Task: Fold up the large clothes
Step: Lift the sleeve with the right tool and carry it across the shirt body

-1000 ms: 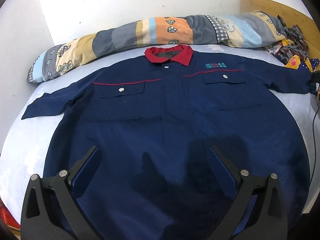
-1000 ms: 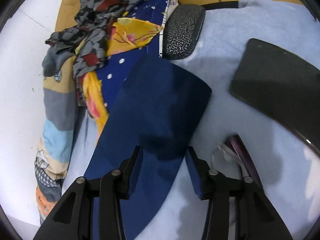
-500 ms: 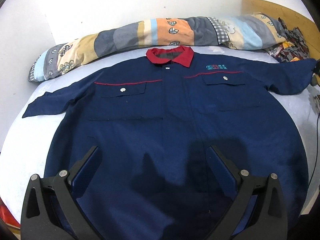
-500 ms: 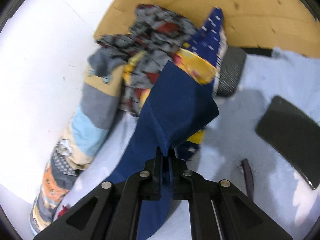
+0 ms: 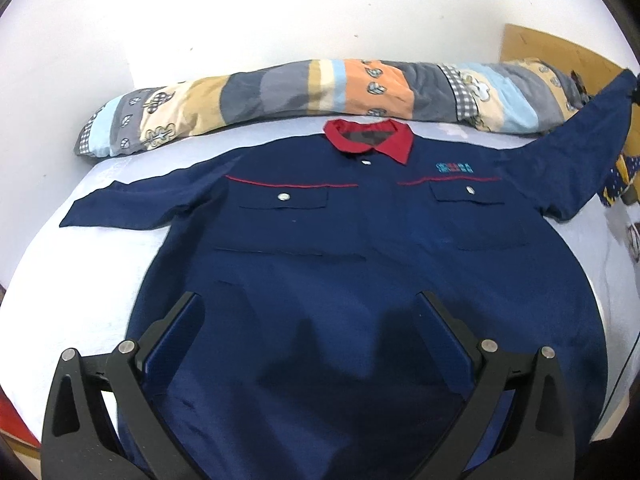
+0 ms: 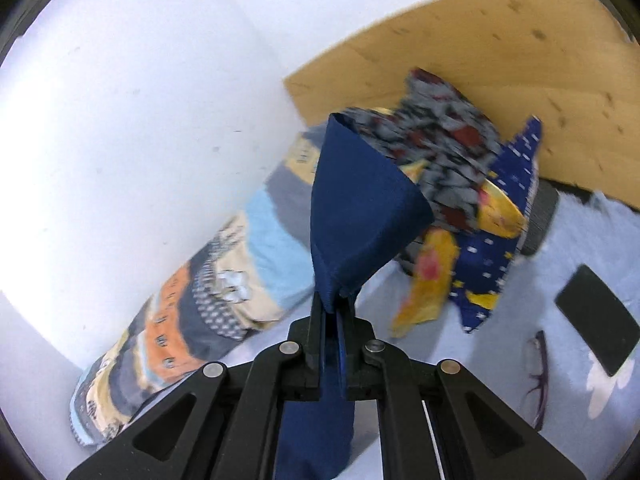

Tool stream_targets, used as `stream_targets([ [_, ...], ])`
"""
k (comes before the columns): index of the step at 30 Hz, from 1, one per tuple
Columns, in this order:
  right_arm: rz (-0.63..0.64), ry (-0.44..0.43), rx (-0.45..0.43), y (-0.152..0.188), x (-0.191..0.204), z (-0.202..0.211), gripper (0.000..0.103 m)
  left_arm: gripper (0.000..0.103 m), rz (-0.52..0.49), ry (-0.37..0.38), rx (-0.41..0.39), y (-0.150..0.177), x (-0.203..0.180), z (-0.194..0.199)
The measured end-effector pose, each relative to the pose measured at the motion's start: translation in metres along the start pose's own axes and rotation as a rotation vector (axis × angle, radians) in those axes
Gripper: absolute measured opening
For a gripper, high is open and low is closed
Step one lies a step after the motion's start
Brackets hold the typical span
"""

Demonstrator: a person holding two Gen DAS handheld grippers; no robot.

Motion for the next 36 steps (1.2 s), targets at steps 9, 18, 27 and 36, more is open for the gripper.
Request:
stream_targets([
  [9, 0.154, -0.142, -0.014, 0.015, 0.152, 0.051, 0.005, 0.103, 0.084, 0.004, -0.017, 0.0, 0.04, 0.014],
  [18, 0.336, -0.241, 0.064, 0.106, 0.288, 0.054, 0.005, 0.103, 0.164, 0.006, -0.03, 0.003, 0.079, 0.026],
  [27, 0.487, -0.285, 0.247, 0.259, 0.371, 0.011, 0.006, 0.103, 0.215, 0.003, -0.013, 0.009, 0.108, 0.027],
  [36, 0.569, -0.295, 0.444, 0.427, 0.393, -0.026, 0.006, 0.103, 0.269, -0.018, -0.014, 0.015, 0.137, 0.03],
])
Point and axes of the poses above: each gripper's, at about its wrist camera, not at the fingertips, and z roughly against the way its jaws point, x to its left, y to its underside, the point moved 7 cm from there along -z, roughly the way its jaws point, and after that the axes turned 3 degrees about -z, right-handed, at the moved point
